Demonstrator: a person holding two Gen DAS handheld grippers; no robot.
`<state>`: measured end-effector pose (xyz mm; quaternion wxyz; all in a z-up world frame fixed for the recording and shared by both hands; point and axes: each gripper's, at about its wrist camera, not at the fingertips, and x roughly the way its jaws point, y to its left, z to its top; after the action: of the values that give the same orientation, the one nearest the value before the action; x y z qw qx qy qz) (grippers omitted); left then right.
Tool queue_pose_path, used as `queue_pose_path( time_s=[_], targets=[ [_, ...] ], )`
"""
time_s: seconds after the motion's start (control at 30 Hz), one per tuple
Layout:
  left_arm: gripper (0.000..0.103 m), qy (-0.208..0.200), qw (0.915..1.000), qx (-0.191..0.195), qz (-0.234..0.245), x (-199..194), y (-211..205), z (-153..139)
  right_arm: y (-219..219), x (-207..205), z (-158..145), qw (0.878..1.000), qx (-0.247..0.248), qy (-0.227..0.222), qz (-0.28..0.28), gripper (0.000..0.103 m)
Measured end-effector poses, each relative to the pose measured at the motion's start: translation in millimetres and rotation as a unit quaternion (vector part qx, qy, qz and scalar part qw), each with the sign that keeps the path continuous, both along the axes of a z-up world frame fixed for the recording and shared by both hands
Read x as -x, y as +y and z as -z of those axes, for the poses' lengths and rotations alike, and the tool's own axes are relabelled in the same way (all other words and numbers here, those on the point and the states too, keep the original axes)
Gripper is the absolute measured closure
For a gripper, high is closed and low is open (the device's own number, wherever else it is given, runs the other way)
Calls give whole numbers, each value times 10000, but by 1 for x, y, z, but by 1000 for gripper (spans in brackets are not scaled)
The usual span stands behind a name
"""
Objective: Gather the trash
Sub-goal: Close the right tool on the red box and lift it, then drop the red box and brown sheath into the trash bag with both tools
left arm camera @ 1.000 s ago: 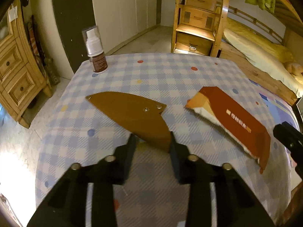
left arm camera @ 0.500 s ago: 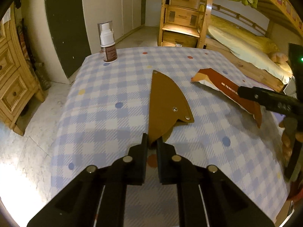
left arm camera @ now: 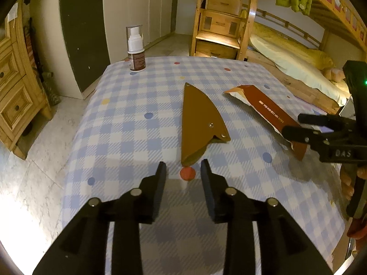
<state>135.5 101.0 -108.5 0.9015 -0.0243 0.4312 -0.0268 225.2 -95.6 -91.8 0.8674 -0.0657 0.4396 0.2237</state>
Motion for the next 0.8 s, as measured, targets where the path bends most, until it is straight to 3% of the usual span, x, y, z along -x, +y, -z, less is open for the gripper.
queue_pose_path(
  time_s=[0.27,0.37,0.4,0.57,0.8],
  targets=[
    [65,-44,9999,84,-82,5,2,-1,18,-12,10,9993,320,71,-203,12],
    [65,-76,9999,95,-98,5,3,-1,21,-4,10,9983,468,-53,-335,17],
    [65,-82,9999,106,-100,5,3,-1,20,-2,9,9986,423,-48,-317,25],
    [65,-142,9998,90,-58,7,3,-3,14,14,0,9990,350,-282,-65,26],
    [66,-180,9998,-46,31,-2,0,-3,-8,42,-33,9972,-155,-549,479,26]
  ],
)
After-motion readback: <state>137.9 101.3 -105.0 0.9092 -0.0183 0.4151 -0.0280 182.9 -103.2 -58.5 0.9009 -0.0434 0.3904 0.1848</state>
